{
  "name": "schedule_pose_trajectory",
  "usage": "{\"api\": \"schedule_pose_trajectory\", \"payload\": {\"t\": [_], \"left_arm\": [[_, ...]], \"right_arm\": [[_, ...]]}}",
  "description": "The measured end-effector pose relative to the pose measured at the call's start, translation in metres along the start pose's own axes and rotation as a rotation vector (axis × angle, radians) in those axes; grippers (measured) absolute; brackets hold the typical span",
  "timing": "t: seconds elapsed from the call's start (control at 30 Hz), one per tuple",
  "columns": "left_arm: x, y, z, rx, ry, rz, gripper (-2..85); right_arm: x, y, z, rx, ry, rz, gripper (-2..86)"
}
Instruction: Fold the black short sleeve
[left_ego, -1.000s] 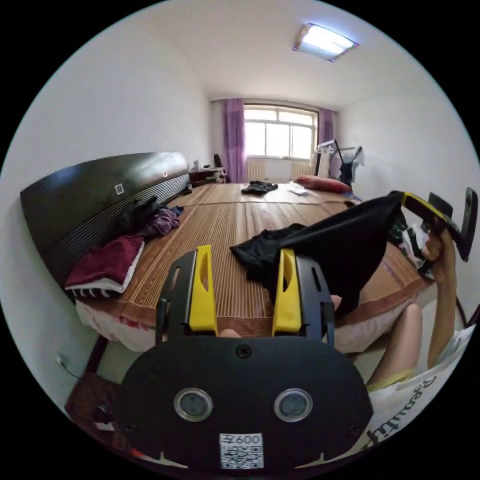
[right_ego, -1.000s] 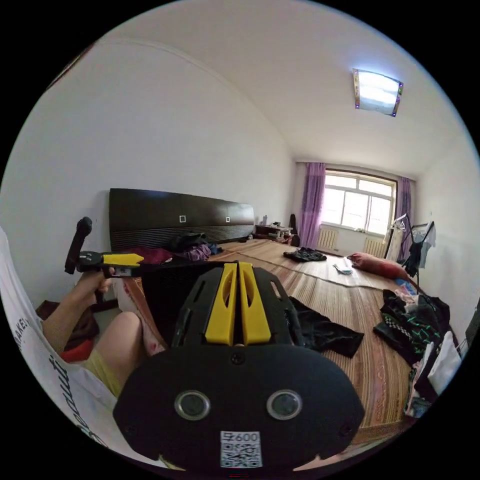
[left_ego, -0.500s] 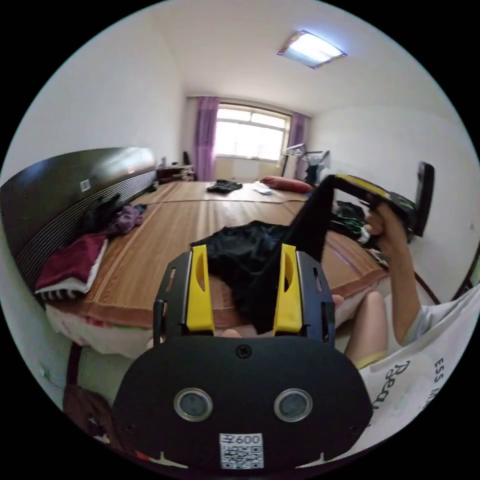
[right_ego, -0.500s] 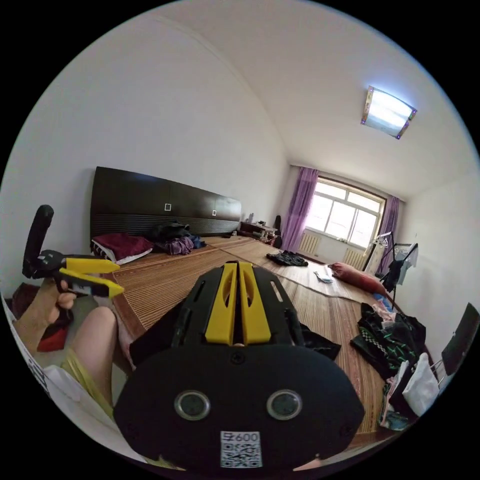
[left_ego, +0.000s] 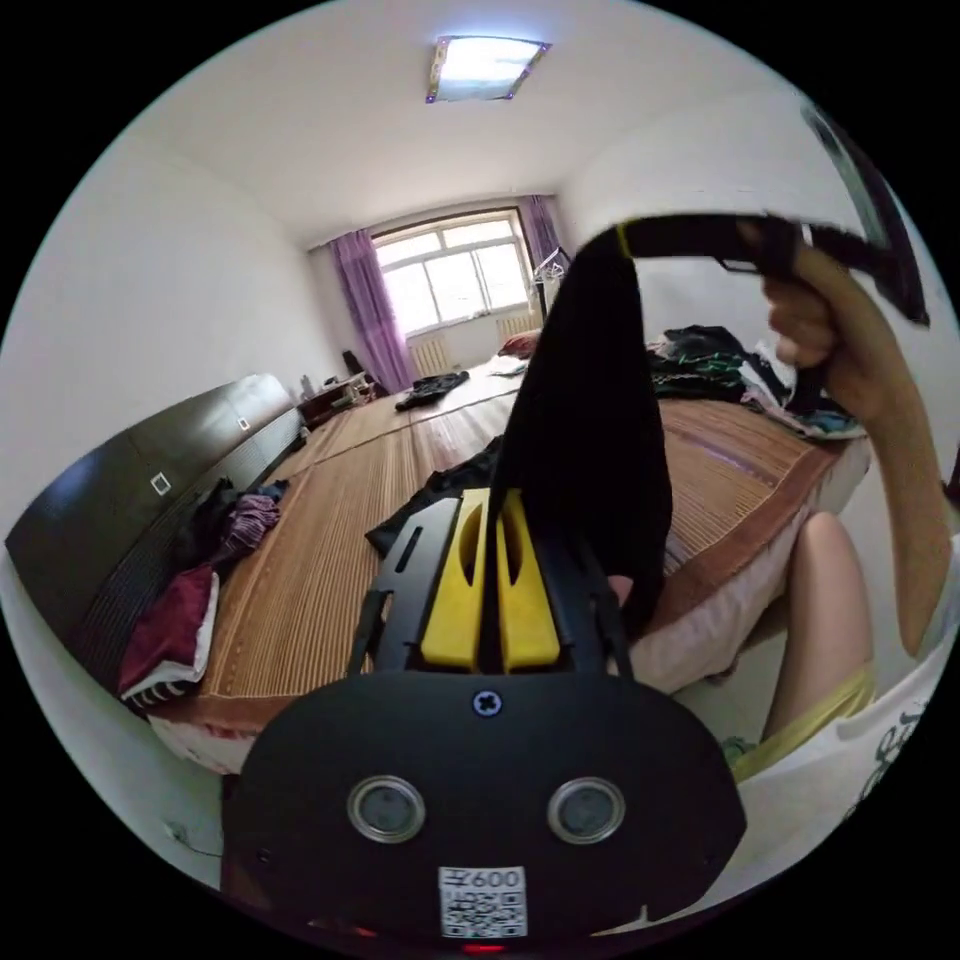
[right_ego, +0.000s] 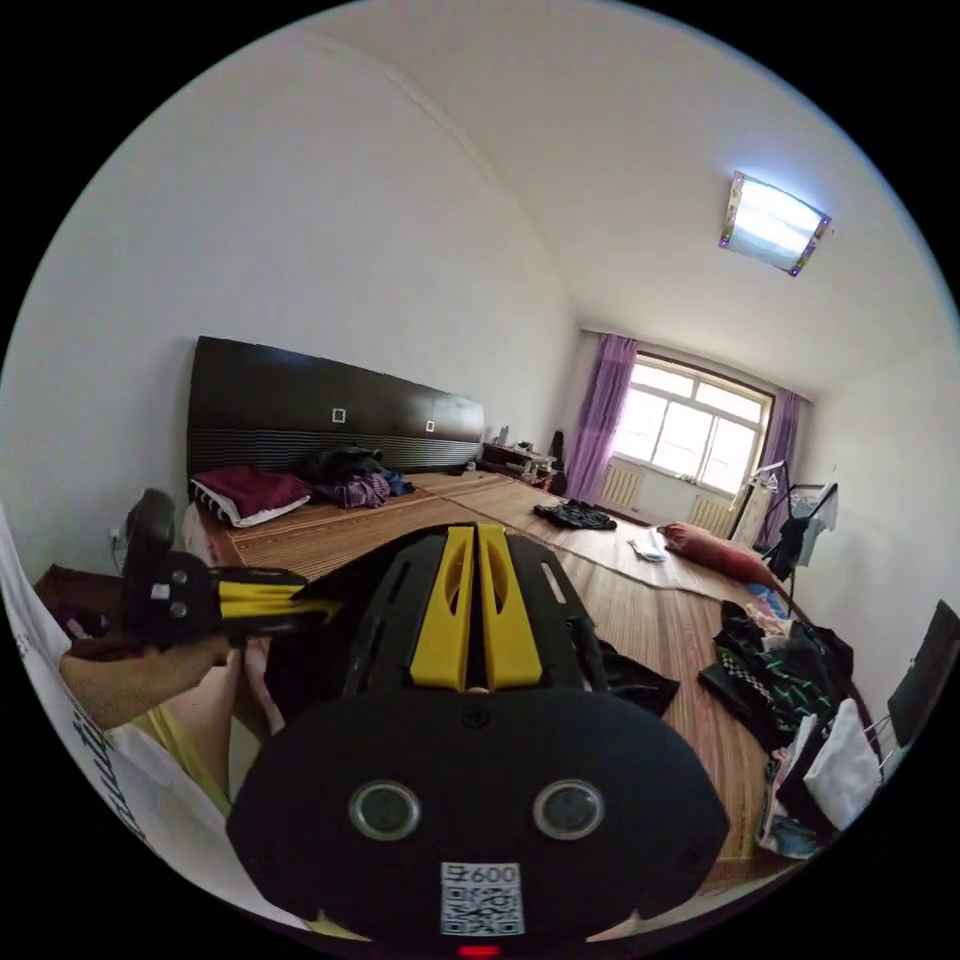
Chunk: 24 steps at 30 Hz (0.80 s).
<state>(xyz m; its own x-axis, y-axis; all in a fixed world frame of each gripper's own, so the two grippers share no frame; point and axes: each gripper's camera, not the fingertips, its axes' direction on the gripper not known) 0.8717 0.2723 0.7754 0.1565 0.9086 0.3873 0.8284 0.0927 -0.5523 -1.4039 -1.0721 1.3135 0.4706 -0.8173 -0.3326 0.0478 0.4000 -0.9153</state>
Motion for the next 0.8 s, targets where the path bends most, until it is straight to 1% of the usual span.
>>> {"api": "schedule_pose_trajectory", "payload": {"t": [0.1, 0.17, 0.23, 0.27, 0.37, 0.5, 0.6, 0.73, 0.8], "left_arm": [[-0.049, -0.012, -0.044, 0.08, 0.091, -0.086, 1.1], [-0.081, -0.022, -0.08, 0.156, 0.232, -0.145, 0.6], [-0.095, -0.031, -0.102, 0.194, 0.302, -0.156, 0.4], [-0.098, -0.037, -0.116, 0.214, 0.316, -0.151, 0.4], [-0.099, -0.05, -0.143, 0.235, 0.302, -0.127, 0.3], [-0.102, -0.066, -0.167, 0.229, 0.267, -0.117, 0.3], [-0.113, -0.081, -0.189, 0.236, 0.292, -0.113, 0.3], [-0.132, -0.101, -0.232, 0.294, 0.3, -0.107, 0.2], [-0.148, -0.108, -0.254, 0.335, 0.312, -0.128, 0.2]], "right_arm": [[0.001, 0.002, -0.004, 0.035, 0.007, 0.015, -0.5], [-0.007, 0.005, -0.008, 0.052, -0.007, -0.015, 0.1], [-0.015, 0.007, -0.004, 0.018, -0.037, -0.04, 1.8], [-0.022, 0.008, 0.001, -0.015, -0.079, -0.046, 5.5], [-0.041, 0.013, 0.009, -0.068, -0.151, -0.037, 10.7], [-0.065, 0.018, -0.006, -0.041, -0.158, -0.037, 11.3], [-0.075, 0.021, -0.016, -0.052, -0.162, -0.038, 11.2], [-0.07, 0.042, 0.029, -0.264, 0.056, -0.089, 10.3], [-0.055, 0.06, 0.054, -0.355, 0.102, -0.092, 9.5]]}}
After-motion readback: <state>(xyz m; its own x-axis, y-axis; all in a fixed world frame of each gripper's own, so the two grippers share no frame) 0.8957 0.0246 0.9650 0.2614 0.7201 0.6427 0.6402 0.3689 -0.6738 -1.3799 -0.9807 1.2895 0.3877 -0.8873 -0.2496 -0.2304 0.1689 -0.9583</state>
